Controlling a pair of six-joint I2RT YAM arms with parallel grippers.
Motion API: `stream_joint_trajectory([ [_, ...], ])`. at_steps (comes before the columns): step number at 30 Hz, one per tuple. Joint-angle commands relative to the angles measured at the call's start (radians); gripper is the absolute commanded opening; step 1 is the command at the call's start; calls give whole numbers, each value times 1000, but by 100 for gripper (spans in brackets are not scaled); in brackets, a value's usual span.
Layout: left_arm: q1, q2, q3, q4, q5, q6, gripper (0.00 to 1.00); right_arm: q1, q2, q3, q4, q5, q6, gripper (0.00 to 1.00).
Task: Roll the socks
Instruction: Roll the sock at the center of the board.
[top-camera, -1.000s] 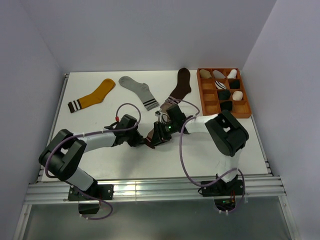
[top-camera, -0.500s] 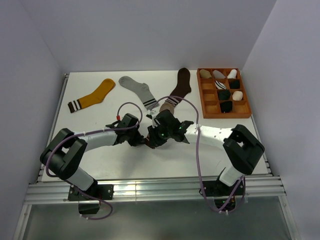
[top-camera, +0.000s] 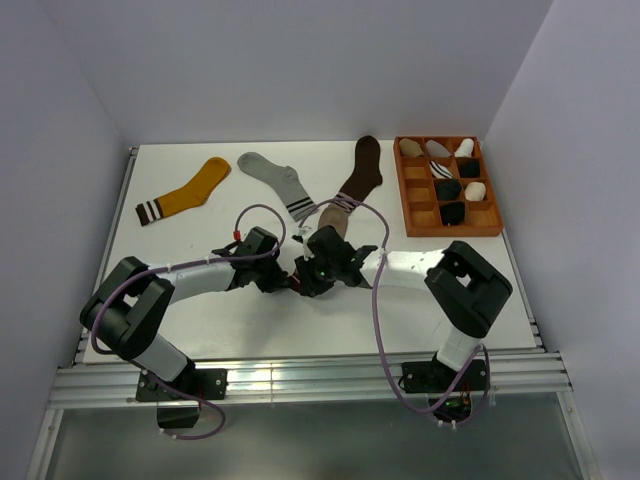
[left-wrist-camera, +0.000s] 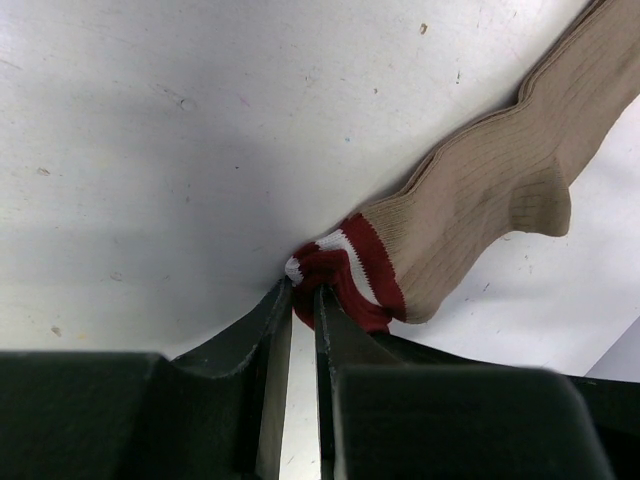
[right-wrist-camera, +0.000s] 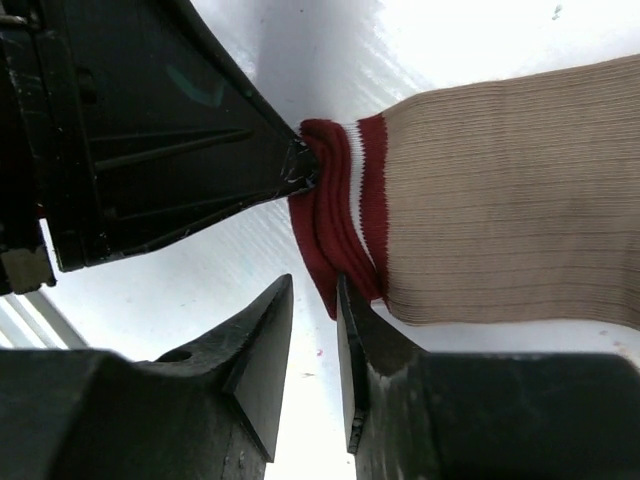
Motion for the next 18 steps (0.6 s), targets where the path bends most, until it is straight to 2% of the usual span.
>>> stream_joint_trajectory([
  [1, -5, 41, -34, -174, -86, 60, 18, 13, -39, -23, 24, 111, -59, 33],
  [6, -10, 39, -29, -175, -86, 61, 18, 65, -45, -4, 11, 165, -103, 39],
  [14, -11, 38, -11, -192, -91, 66, 18, 134, 8, 19, -20, 244, -151, 41],
  [18, -13, 41, -12, -192, -89, 68, 18, 146, -40, 8, -21, 300, -139, 41],
])
